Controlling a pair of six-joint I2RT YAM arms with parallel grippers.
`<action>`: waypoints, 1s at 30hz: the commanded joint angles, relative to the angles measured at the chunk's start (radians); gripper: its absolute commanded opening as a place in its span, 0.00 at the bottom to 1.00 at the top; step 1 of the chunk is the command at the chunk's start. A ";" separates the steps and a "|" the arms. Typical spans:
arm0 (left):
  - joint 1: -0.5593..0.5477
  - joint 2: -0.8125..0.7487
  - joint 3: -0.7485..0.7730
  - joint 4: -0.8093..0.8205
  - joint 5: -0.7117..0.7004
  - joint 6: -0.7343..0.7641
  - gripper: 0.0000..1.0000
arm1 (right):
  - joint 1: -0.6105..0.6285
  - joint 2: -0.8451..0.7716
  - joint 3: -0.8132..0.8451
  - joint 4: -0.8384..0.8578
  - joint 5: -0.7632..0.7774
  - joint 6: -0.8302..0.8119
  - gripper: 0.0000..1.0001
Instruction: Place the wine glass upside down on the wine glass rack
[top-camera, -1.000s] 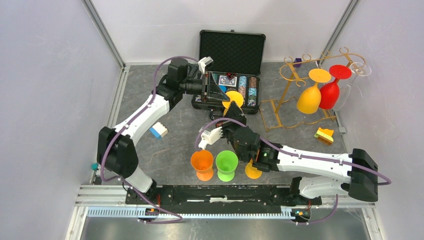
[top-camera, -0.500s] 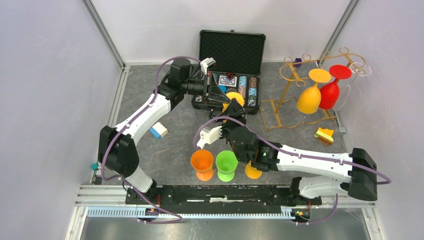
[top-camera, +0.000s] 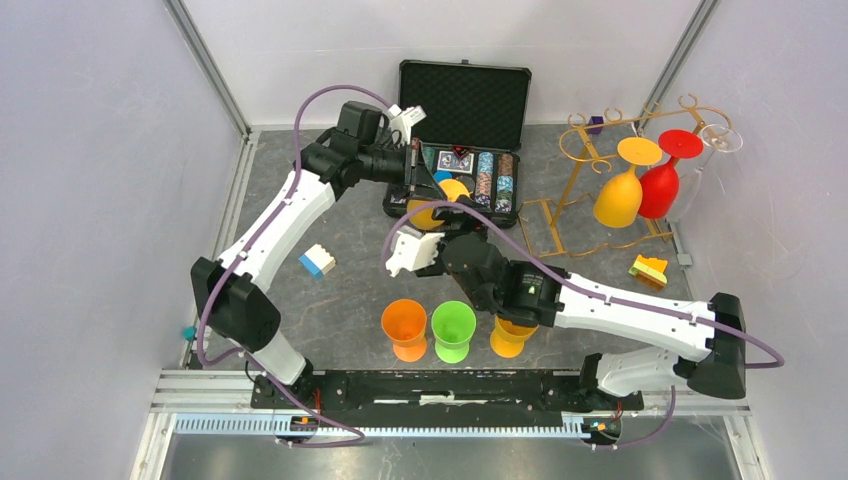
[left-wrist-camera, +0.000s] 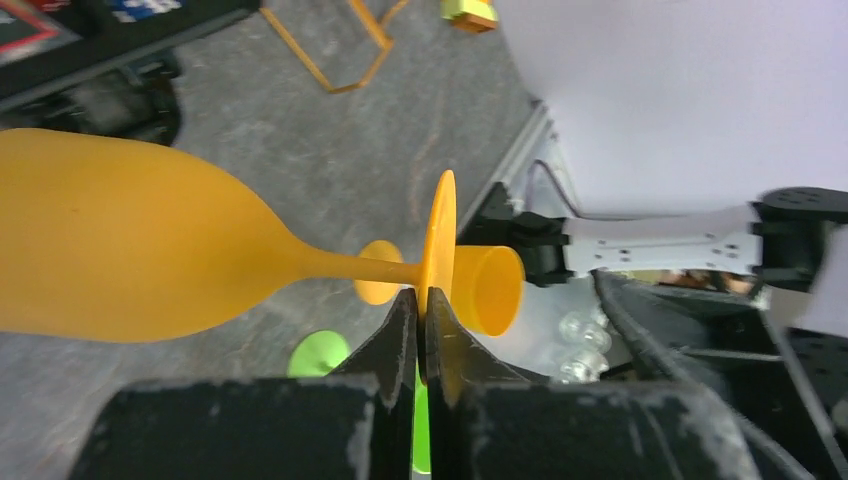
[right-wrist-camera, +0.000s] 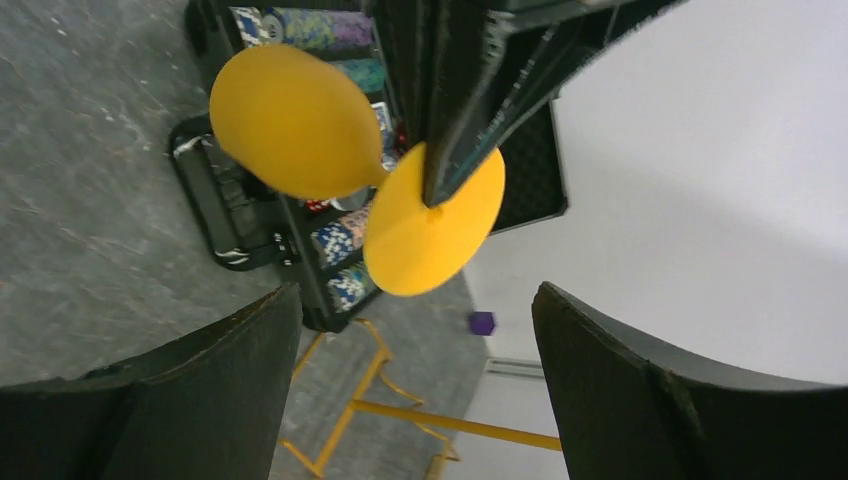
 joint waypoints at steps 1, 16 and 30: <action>-0.001 -0.017 0.067 -0.154 -0.170 0.187 0.02 | -0.072 0.011 0.132 -0.176 -0.164 0.323 0.89; 0.002 -0.131 -0.016 -0.041 -0.242 0.188 0.02 | -0.463 -0.056 0.184 -0.225 -0.862 0.848 0.89; 0.009 -0.183 -0.035 0.045 -0.194 0.166 0.02 | -0.771 -0.041 0.045 0.268 -1.486 1.459 0.72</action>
